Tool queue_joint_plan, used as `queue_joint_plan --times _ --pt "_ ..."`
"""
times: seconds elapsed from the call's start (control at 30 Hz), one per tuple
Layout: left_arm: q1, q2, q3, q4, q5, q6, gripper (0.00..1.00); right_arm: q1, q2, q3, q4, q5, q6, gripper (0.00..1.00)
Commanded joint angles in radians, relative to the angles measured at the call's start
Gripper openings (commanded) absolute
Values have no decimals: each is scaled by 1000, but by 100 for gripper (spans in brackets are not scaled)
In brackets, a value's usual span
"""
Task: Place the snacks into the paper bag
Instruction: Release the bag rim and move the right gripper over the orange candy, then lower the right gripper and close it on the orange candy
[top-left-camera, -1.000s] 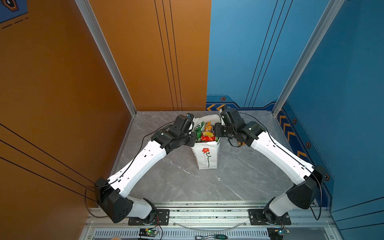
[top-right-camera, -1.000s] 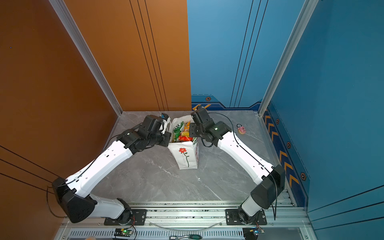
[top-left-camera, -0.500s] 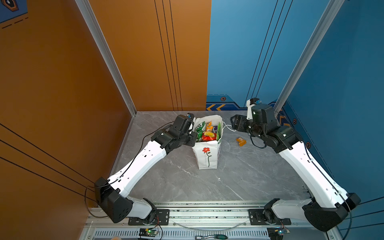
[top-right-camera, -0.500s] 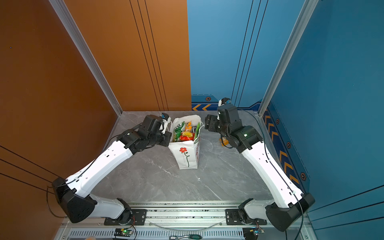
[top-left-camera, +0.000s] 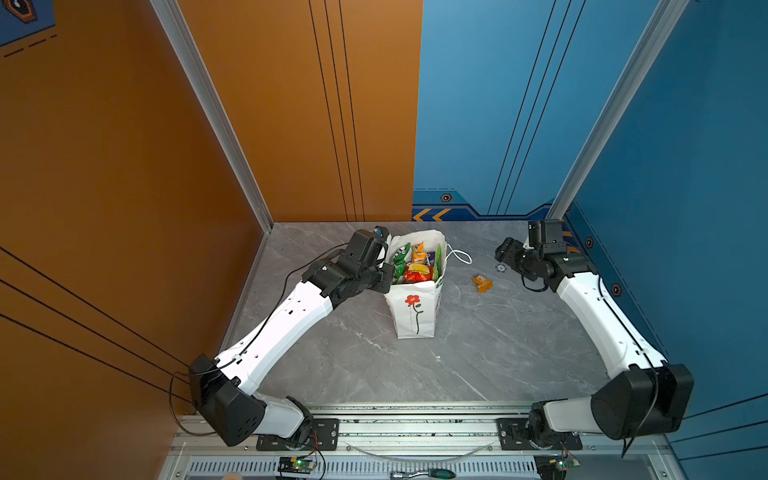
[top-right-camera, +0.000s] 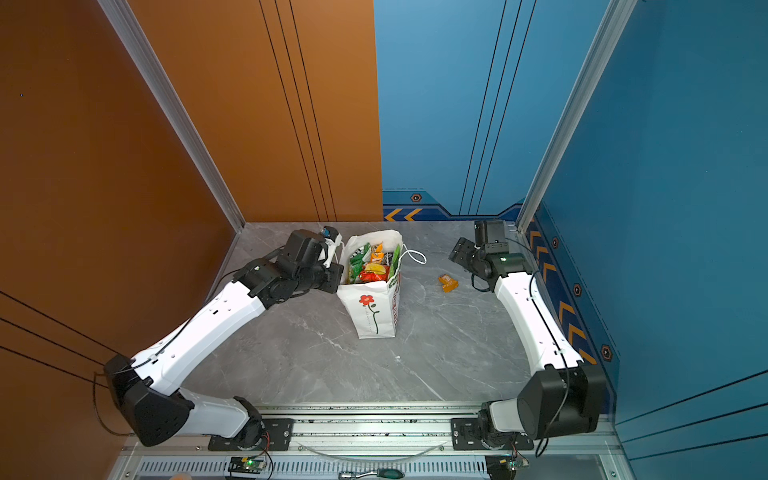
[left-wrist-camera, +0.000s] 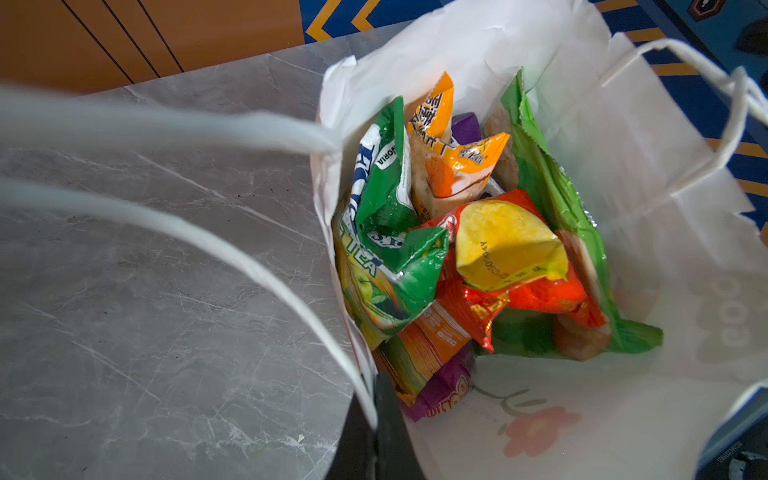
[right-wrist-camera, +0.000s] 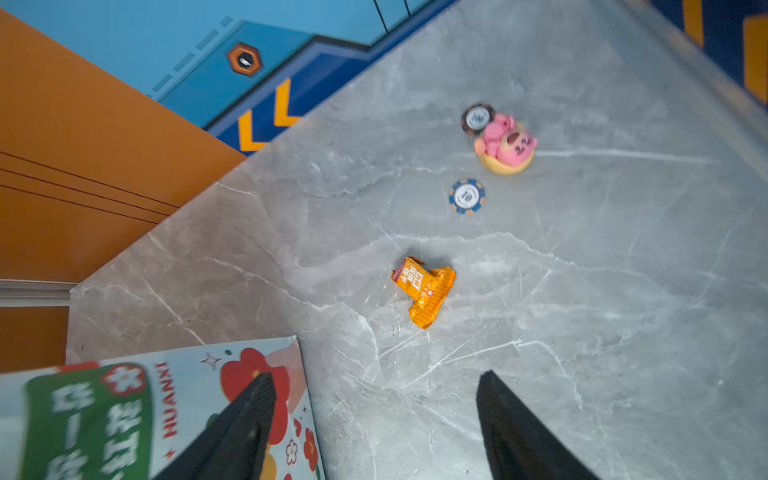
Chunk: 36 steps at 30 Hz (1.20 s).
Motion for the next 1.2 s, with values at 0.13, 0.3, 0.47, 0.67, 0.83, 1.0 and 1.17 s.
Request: queue_joint_plan --times 0.13,0.3,0.47,0.67,0.83,1.0,1.17 --pt "11 -46 -9 58 -39 25 0 -19 232 78 -19 -106 -19 81" --pt "12 -43 -9 58 -34 25 0 -12 388 186 -69 -133 -91 83" --pt "13 -43 -8 58 -29 24 0 -7 519 293 -104 -124 -182 79" --pt "13 -45 -8 58 -27 22 0 2 670 416 -164 -51 -264 80" --pt "14 -41 -8 58 -24 21 0 1 727 430 -166 -55 -284 82" --pt "13 -36 -6 58 -14 19 0 13 739 415 -183 -62 -304 80" --pt "14 -36 -7 58 -20 19 0 29 726 372 -182 -76 -302 69"
